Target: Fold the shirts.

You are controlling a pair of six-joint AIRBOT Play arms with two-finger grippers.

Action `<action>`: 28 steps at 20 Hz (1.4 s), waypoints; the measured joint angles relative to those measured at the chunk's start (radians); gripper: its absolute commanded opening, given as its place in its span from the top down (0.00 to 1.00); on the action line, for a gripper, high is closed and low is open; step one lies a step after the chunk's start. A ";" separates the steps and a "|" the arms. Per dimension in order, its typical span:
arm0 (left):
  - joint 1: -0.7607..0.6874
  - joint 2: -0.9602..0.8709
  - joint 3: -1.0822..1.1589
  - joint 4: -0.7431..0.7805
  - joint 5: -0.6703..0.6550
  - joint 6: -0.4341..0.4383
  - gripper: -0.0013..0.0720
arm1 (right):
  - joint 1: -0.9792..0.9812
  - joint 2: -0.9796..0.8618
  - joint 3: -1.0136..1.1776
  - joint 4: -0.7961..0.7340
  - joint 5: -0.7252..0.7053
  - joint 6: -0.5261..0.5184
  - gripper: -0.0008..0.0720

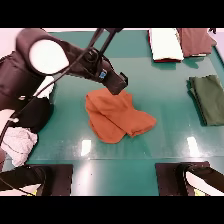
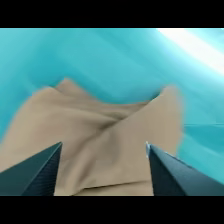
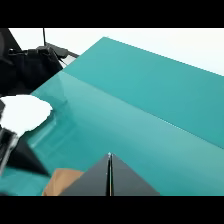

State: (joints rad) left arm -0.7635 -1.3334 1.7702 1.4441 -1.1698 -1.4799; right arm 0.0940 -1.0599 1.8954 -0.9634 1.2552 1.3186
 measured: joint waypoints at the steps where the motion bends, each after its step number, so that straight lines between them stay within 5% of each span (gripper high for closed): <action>1: 0.029 -0.001 -0.005 0.022 0.010 -0.016 0.14 | 0.000 0.000 0.002 0.000 0.003 0.000 0.97; 9: 0.454 -0.010 -0.261 -0.078 0.014 -0.130 0.14 | 0.000 0.000 0.003 0.003 0.014 0.001 0.97; 20: 0.539 -0.049 -0.737 -0.413 0.235 0.025 0.14 | 0.000 0.000 -0.045 -0.005 0.078 0.021 0.96; 21: 0.526 -0.057 -0.747 -0.431 0.255 0.033 0.24 | 0.000 0.005 -0.080 -0.006 0.082 0.027 0.97; 24: 0.488 -0.071 -0.762 -0.454 0.302 0.048 0.94 | -0.029 0.027 -0.230 -0.008 0.092 0.051 0.96; 26: 0.479 -0.076 -0.765 -0.459 0.321 0.054 0.94 | -0.080 0.042 -0.354 -0.009 0.106 0.069 0.96; 27: 0.477 -0.076 -0.763 -0.458 0.323 0.057 0.94 | -0.116 0.050 -0.431 -0.012 0.117 0.077 0.87; 28: 0.476 -0.077 -0.758 -0.455 0.324 0.062 0.94 | -0.155 0.057 -0.515 -0.018 0.130 0.084 0.44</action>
State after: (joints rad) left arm -0.2878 -1.4105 1.0119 0.9890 -0.8459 -1.4181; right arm -0.0608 -1.0031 1.3800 -0.9813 1.3853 1.4029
